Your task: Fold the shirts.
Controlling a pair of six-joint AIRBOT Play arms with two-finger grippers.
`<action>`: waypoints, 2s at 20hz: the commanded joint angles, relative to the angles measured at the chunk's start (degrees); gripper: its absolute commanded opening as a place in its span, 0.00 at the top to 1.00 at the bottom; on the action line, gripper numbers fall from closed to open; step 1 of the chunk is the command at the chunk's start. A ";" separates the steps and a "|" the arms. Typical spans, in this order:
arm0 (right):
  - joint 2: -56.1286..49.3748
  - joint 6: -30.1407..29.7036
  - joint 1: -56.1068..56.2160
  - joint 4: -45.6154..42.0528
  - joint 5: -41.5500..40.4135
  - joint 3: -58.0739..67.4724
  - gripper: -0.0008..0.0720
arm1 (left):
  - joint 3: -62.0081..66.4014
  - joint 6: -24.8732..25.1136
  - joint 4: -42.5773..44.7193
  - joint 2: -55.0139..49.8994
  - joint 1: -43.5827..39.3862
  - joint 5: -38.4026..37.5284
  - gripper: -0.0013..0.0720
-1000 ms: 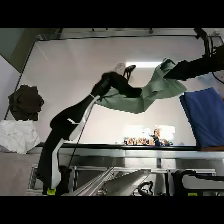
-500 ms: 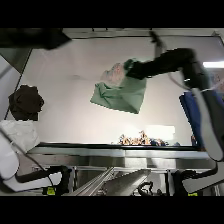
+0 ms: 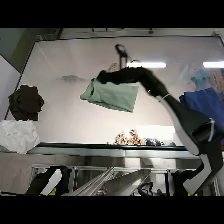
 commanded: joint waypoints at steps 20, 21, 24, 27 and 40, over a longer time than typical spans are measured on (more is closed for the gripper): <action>-2.54 4.35 -11.41 9.18 -4.59 -20.13 0.38 | 3.28 0.70 -0.04 -13.64 -19.89 -1.18 0.96; -2.54 3.48 -11.13 9.18 -4.61 -19.08 0.84 | 3.28 0.70 -0.04 -13.64 -19.89 -1.05 0.96; -1.07 3.52 -11.82 9.05 -6.40 -15.47 0.97 | 3.28 0.70 0.11 -13.46 -19.89 0.09 0.96; 5.44 3.63 -17.59 8.94 -8.63 -10.60 0.97 | 3.28 0.70 0.04 -13.49 -19.89 0.92 0.96; 25.53 18.56 -61.29 -11.02 -31.04 -6.75 0.97 | 3.21 0.72 -0.02 -13.49 -19.89 3.43 0.96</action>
